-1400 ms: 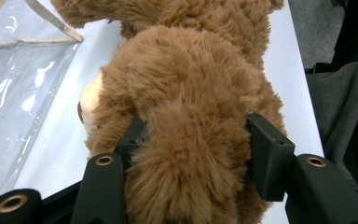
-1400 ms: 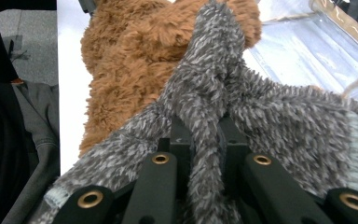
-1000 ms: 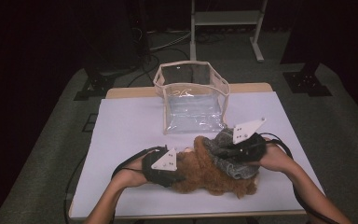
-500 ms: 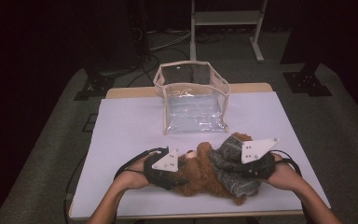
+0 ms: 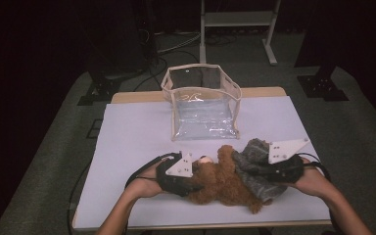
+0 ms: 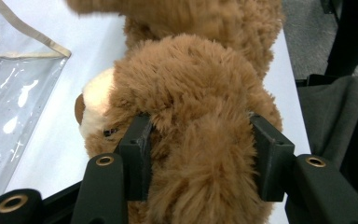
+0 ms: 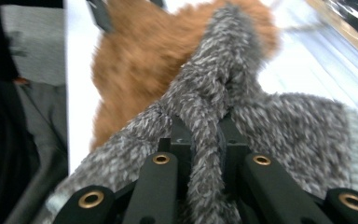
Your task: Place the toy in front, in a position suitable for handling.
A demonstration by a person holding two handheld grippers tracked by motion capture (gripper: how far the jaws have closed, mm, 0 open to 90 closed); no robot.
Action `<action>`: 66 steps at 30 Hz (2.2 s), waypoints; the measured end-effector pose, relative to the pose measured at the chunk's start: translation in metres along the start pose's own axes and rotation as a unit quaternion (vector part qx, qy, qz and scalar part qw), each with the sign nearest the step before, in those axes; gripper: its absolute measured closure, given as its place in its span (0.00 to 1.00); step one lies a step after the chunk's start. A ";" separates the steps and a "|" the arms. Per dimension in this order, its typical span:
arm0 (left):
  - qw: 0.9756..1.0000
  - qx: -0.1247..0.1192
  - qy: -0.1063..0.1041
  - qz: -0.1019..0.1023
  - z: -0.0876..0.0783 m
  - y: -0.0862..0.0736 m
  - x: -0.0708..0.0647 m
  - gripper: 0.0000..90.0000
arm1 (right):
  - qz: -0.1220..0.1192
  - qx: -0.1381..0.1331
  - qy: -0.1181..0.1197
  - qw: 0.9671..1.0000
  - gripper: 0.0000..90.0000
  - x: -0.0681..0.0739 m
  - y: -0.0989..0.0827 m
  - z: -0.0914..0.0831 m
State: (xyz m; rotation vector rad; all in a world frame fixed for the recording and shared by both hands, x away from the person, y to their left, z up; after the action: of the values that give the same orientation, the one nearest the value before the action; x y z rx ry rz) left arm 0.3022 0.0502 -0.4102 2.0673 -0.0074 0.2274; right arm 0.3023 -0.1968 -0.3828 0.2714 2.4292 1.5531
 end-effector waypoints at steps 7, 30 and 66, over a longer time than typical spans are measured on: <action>1.000 0.003 0.010 -0.008 -0.002 0.001 0.006 0.53 | -0.013 -0.005 0.030 0.999 0.88 0.015 0.002 0.018; 0.999 -0.011 0.011 -0.034 0.012 0.009 0.011 0.53 | 0.027 -0.025 -0.026 0.999 0.89 -0.011 -0.011 -0.012; 0.999 -0.034 0.005 -0.031 0.012 0.008 0.014 0.48 | 0.020 -0.008 -0.004 1.000 0.89 -0.008 -0.010 0.012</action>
State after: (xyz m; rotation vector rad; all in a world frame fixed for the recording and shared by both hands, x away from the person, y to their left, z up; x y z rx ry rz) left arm 0.3167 0.0368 -0.4063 1.9949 0.0539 0.1981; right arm 0.3136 -0.1931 -0.3953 0.3242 2.4186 1.5848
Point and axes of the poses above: each handheld gripper's, and its own axes: z roughly forward along the jaws, y roughly out of its top, x roughly to its left, the point moved 5 cm from there along z, roughly forward along the jaws, and after that the axes turned 15 degrees about -x, right-handed, at the moved point
